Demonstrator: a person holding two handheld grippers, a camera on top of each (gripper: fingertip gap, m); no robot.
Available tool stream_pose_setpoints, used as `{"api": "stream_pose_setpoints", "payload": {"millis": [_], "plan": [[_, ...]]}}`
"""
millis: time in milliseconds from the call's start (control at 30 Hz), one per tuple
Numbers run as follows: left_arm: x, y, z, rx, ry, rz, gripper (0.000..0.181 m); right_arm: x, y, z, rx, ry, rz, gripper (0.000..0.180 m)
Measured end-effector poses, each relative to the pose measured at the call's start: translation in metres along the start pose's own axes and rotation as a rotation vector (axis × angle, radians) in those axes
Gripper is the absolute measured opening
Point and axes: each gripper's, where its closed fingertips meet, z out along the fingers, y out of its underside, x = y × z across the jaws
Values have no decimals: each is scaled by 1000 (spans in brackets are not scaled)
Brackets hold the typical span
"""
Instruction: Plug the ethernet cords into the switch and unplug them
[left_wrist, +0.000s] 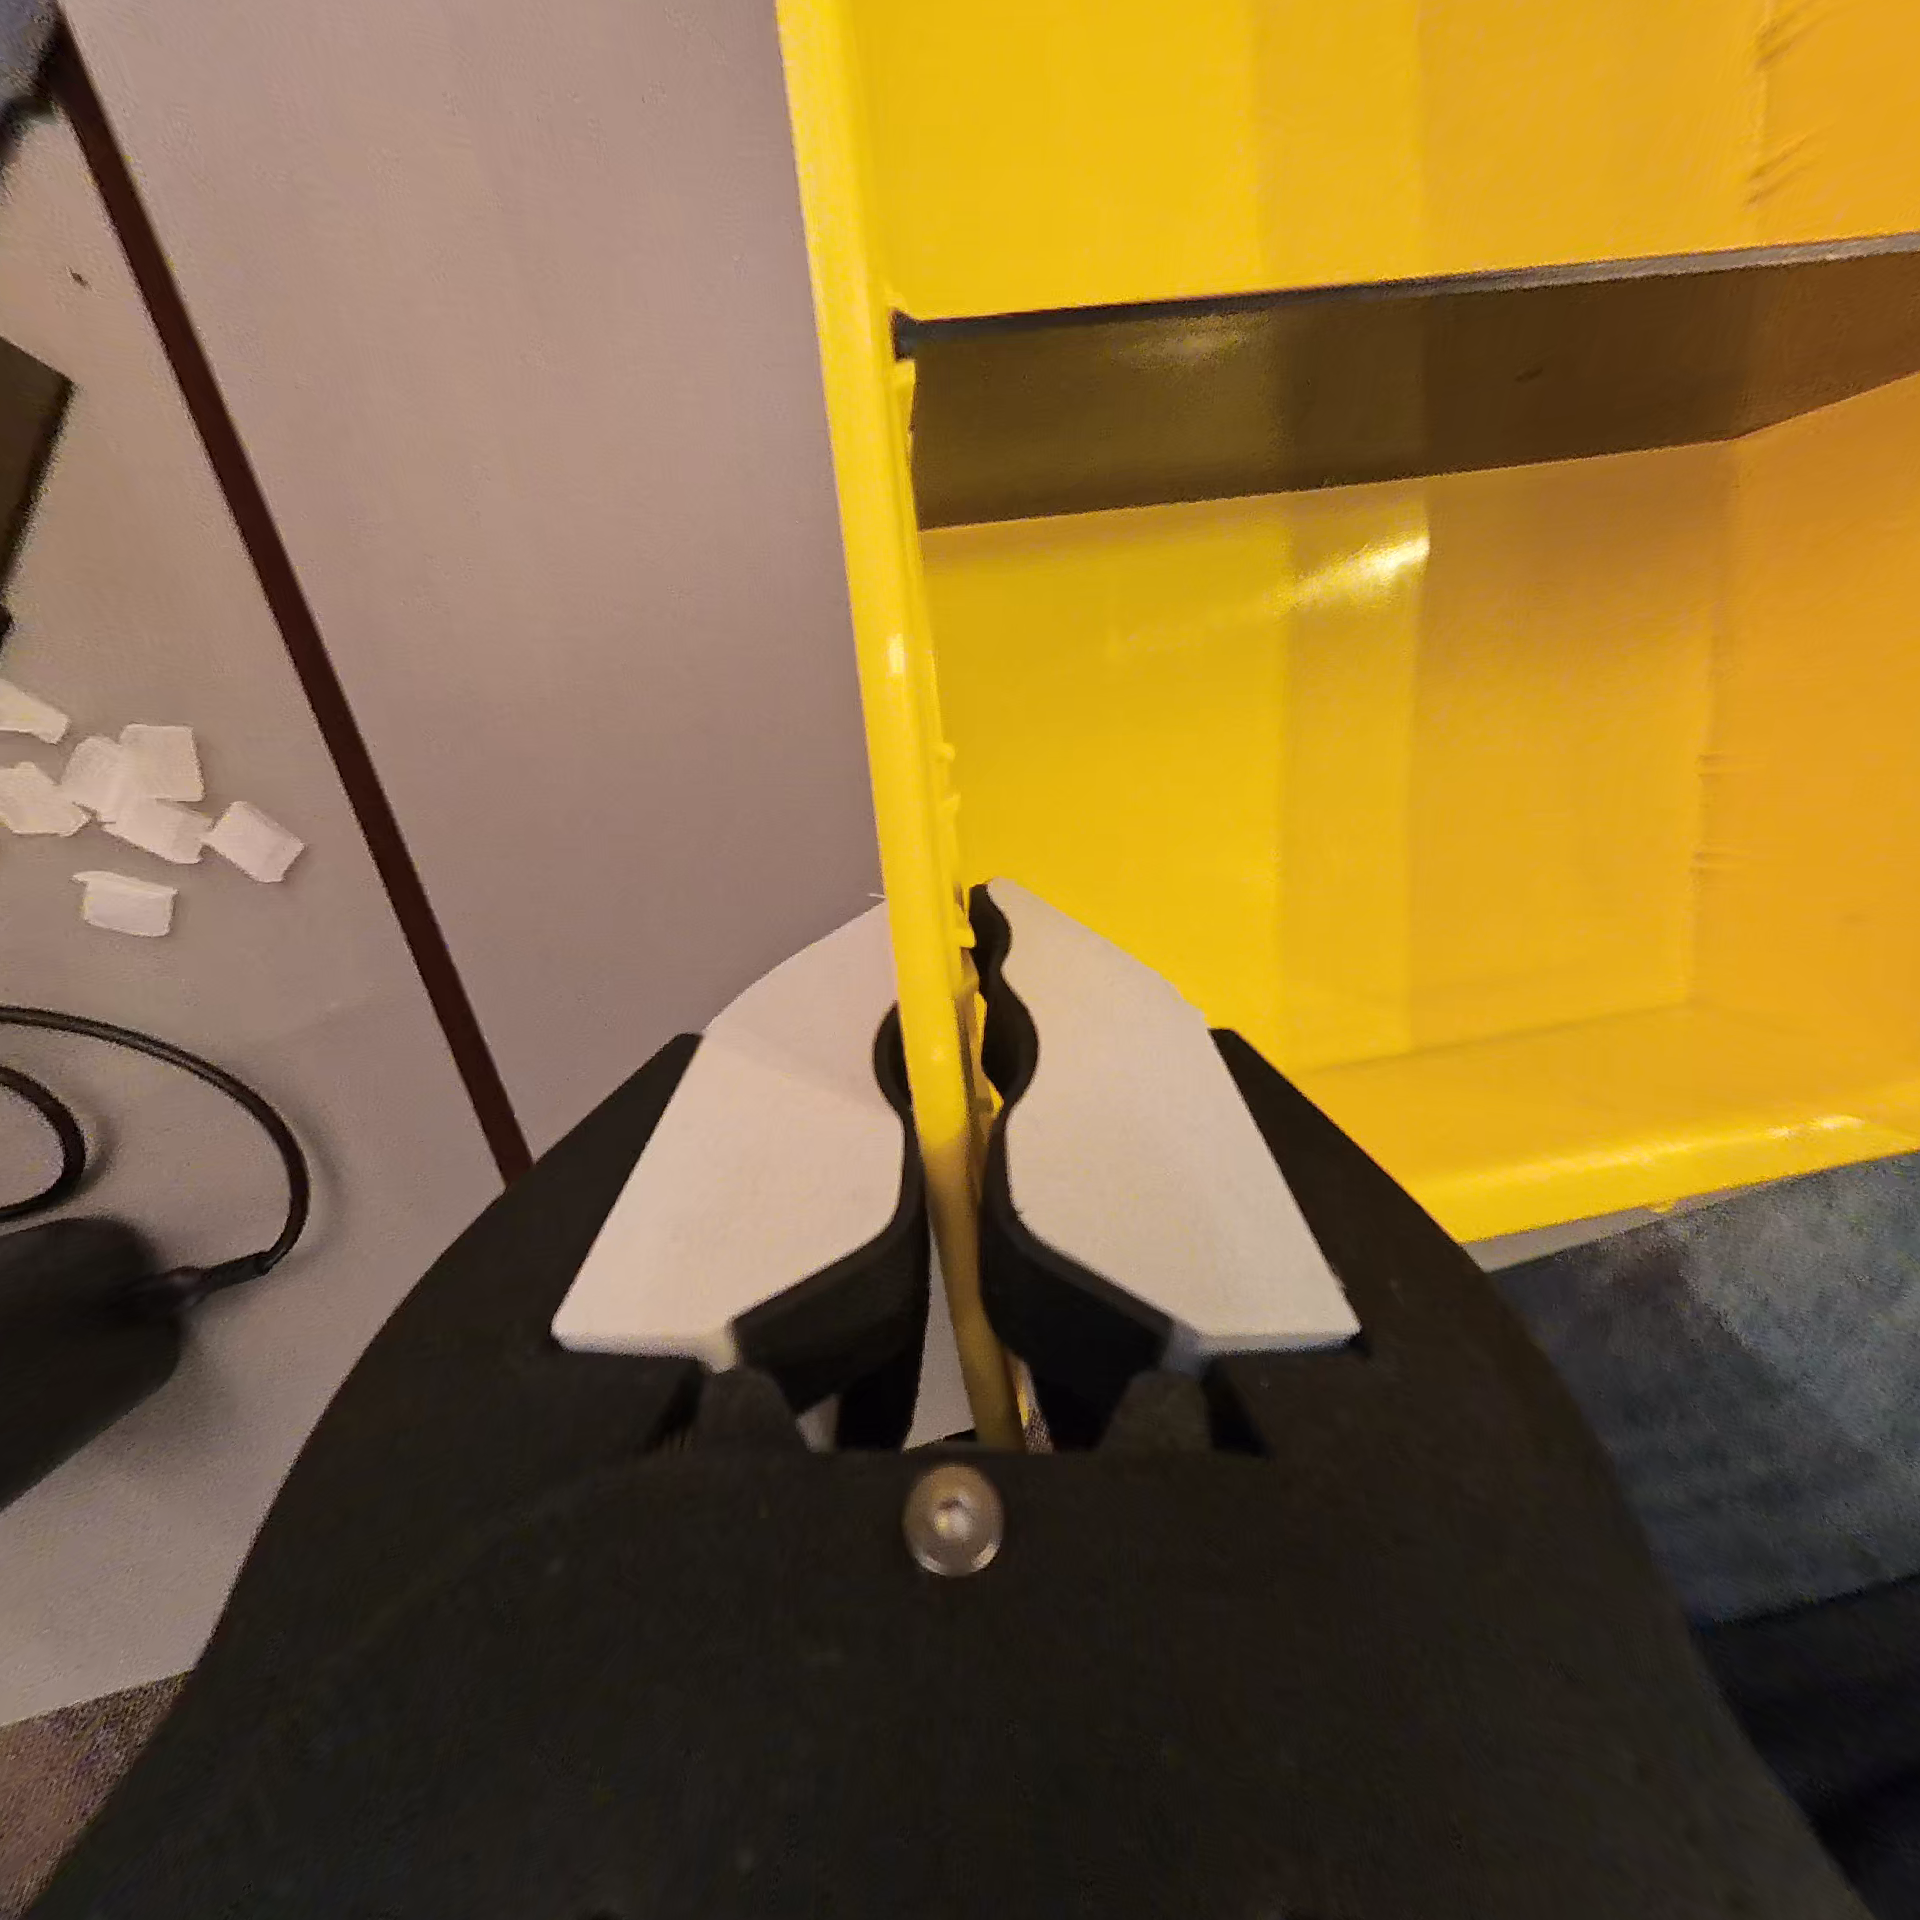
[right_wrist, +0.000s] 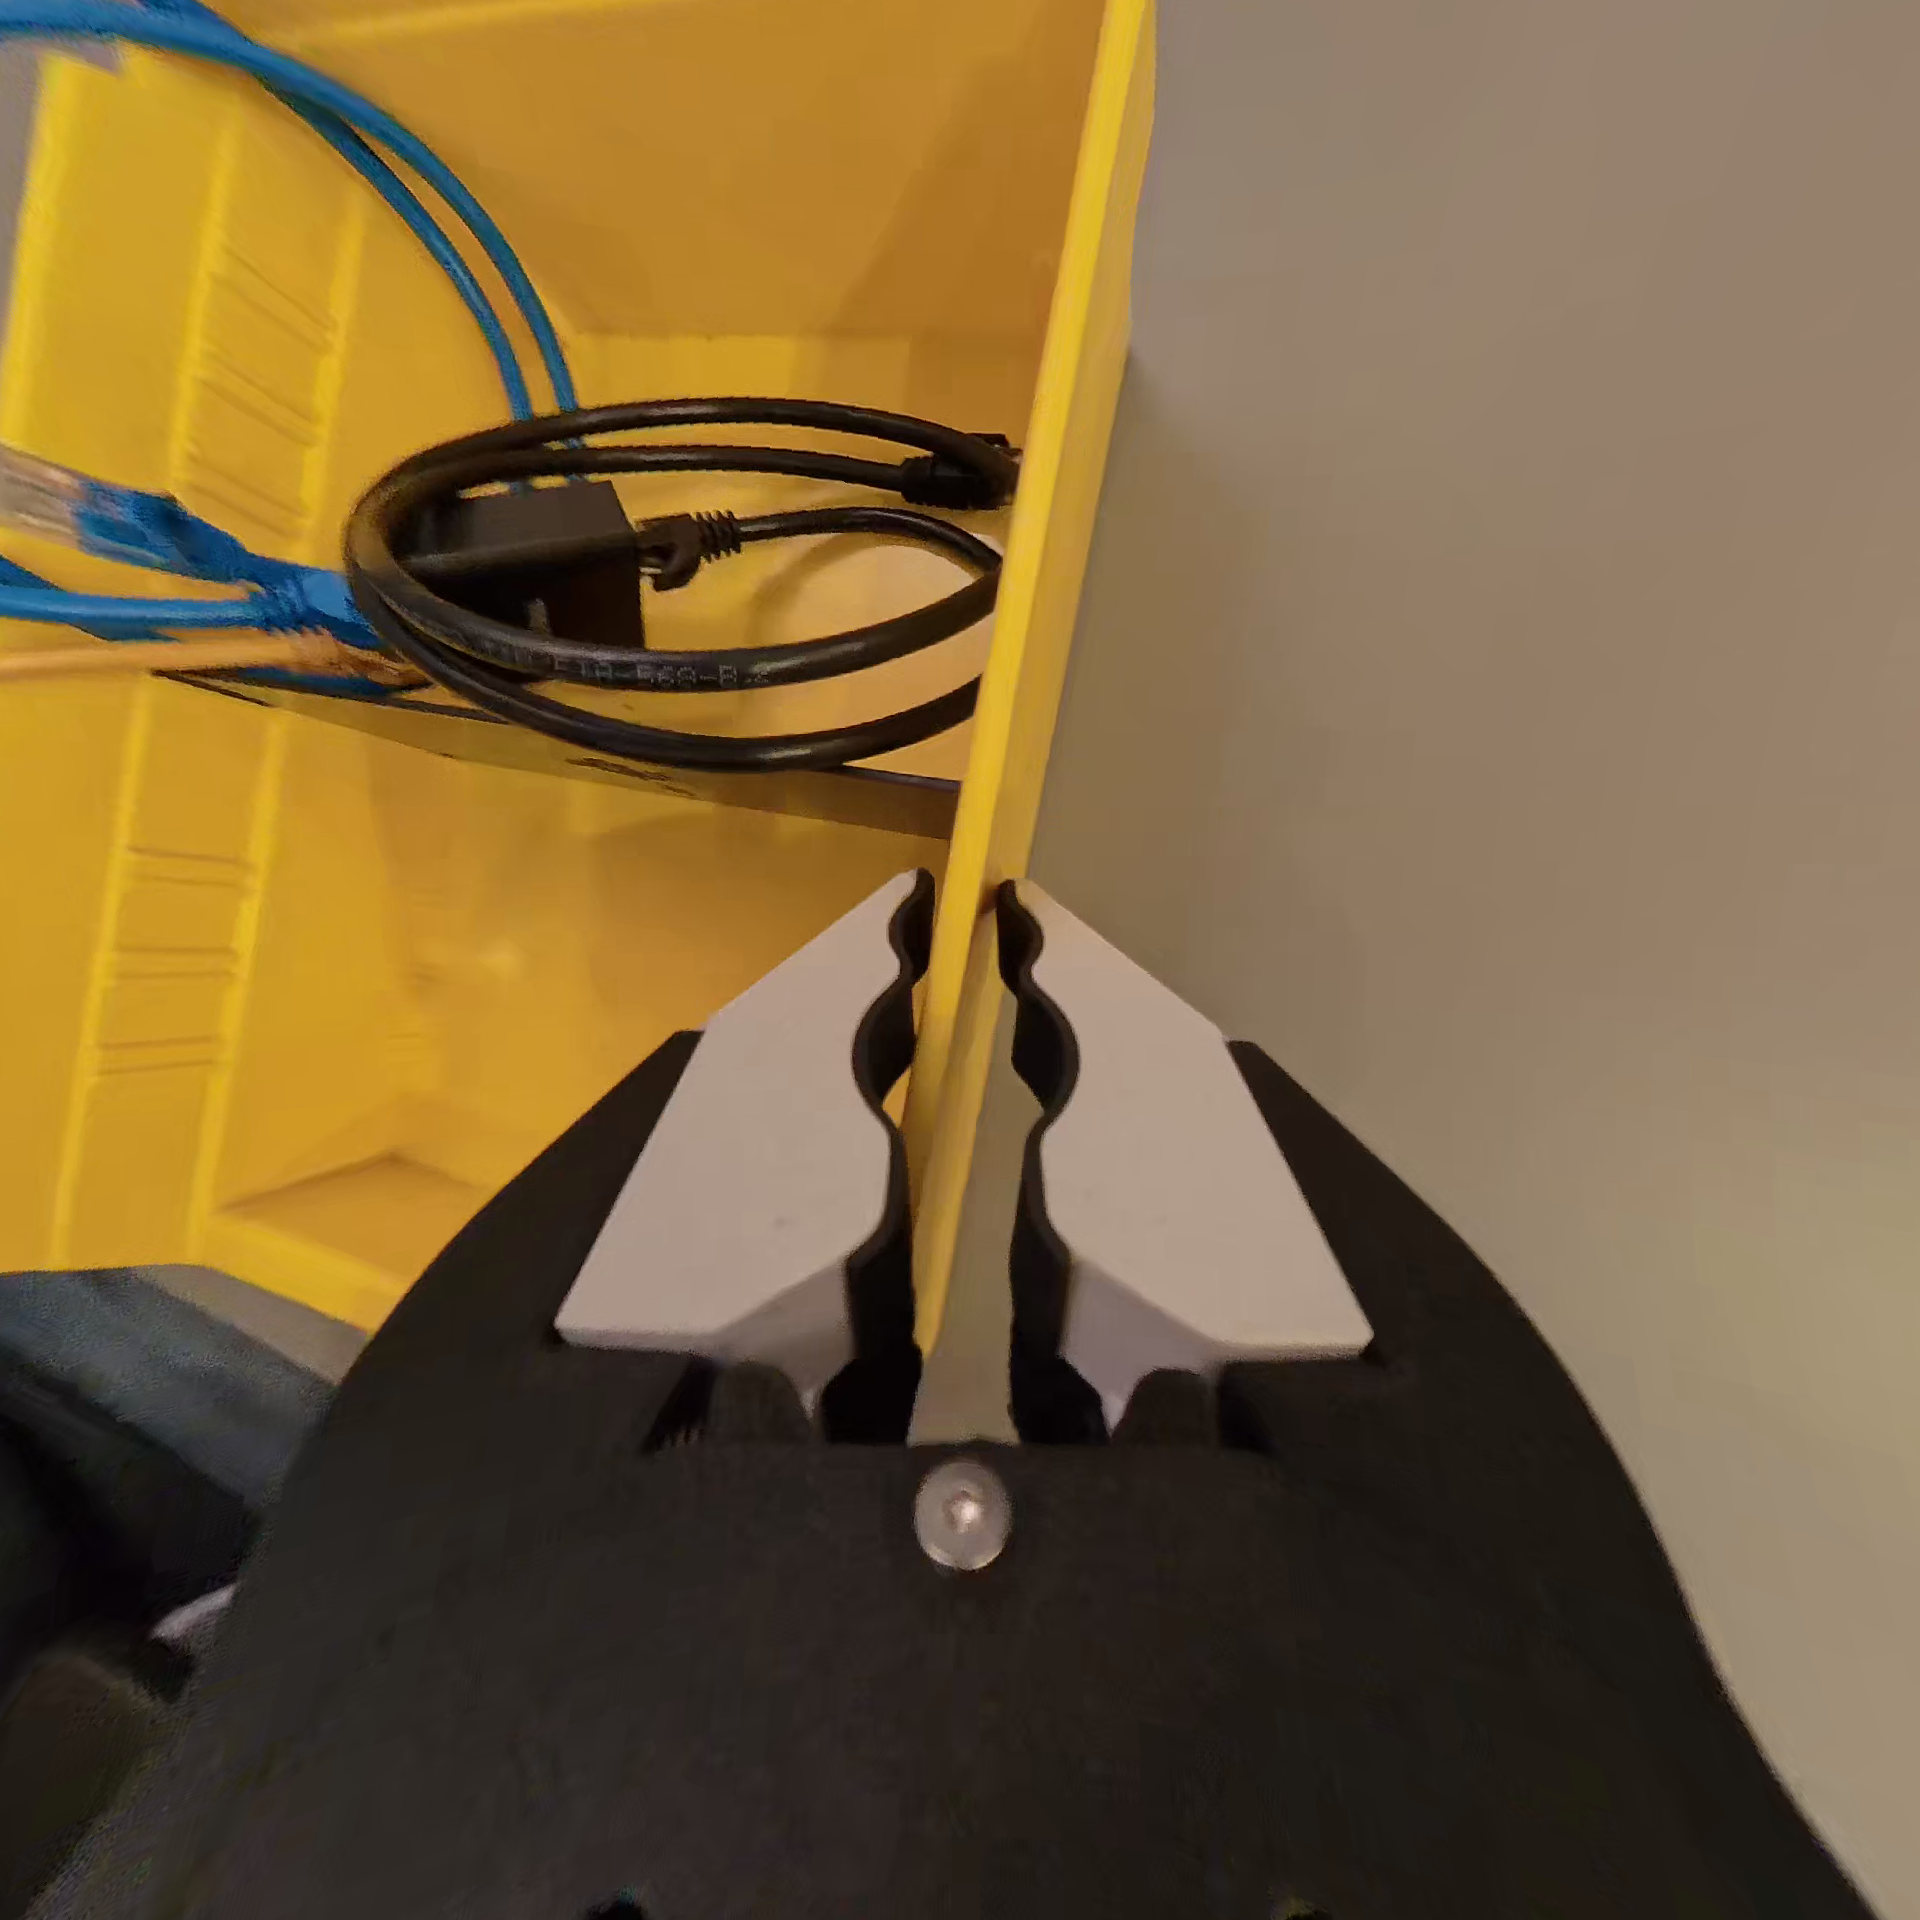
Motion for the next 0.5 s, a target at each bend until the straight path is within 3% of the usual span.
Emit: {"api": "stream_pose_setpoints", "payload": {"millis": [233,500], "plan": [[-13,-12,-36,137,-33,-56,4,-110,-24,46,87,-207,78,34],[-8,-51,-123,445,-50,-61,4,-277,-40,103,59,-405,-67,75]]}}
